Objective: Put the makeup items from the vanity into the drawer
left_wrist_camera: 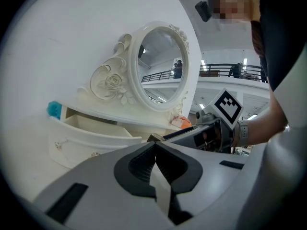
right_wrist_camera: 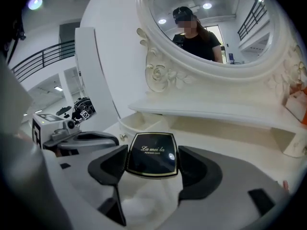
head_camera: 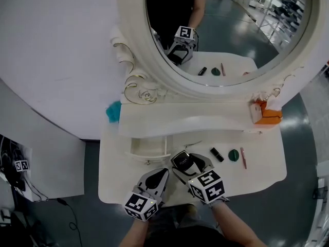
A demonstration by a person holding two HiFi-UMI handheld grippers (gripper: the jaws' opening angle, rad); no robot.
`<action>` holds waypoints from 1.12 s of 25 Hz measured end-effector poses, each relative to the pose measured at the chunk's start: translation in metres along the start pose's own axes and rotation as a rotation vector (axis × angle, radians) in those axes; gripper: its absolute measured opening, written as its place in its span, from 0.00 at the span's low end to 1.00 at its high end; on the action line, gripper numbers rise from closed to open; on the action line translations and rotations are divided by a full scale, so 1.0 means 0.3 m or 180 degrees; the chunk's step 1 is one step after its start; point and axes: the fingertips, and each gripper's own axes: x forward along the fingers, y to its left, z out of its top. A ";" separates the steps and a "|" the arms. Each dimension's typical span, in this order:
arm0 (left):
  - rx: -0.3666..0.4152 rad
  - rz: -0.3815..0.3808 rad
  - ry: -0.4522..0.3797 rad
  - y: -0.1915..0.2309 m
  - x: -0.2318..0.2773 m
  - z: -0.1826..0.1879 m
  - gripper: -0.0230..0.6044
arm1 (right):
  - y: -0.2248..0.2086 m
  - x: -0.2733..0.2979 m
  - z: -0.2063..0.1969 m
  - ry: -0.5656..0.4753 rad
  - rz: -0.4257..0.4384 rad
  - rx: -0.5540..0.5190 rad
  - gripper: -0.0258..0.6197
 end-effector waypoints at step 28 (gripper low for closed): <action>-0.0088 0.0169 -0.0186 0.267 -0.185 0.093 0.06 | 0.238 0.278 0.222 0.0511 0.0542 -0.0154 0.55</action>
